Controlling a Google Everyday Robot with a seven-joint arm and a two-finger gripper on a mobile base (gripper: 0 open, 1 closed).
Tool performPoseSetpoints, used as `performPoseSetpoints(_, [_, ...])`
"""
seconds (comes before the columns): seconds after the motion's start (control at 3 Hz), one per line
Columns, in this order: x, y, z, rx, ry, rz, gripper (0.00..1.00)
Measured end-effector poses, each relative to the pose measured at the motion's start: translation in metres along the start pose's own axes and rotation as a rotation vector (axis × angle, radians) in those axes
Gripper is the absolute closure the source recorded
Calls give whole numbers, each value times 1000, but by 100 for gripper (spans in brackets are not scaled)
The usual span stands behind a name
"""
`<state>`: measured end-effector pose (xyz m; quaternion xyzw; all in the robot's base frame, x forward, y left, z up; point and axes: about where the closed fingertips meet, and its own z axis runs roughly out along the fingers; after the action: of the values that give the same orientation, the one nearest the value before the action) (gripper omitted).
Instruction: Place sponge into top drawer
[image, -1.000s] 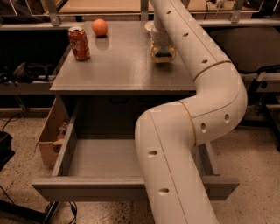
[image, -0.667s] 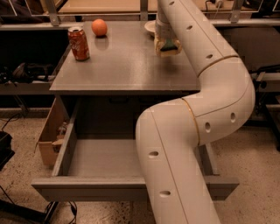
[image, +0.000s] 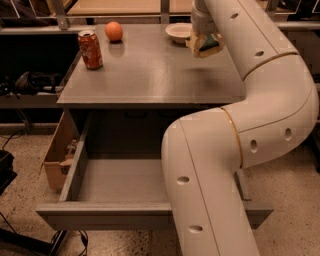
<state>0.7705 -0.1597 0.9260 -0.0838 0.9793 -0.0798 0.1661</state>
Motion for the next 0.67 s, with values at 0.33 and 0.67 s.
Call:
performPoseSetpoints(0.33, [22,-23,-7,3,40,-58,100])
performPoseSetpoints(0.67, [54,-44,-8,2,110,-92,100])
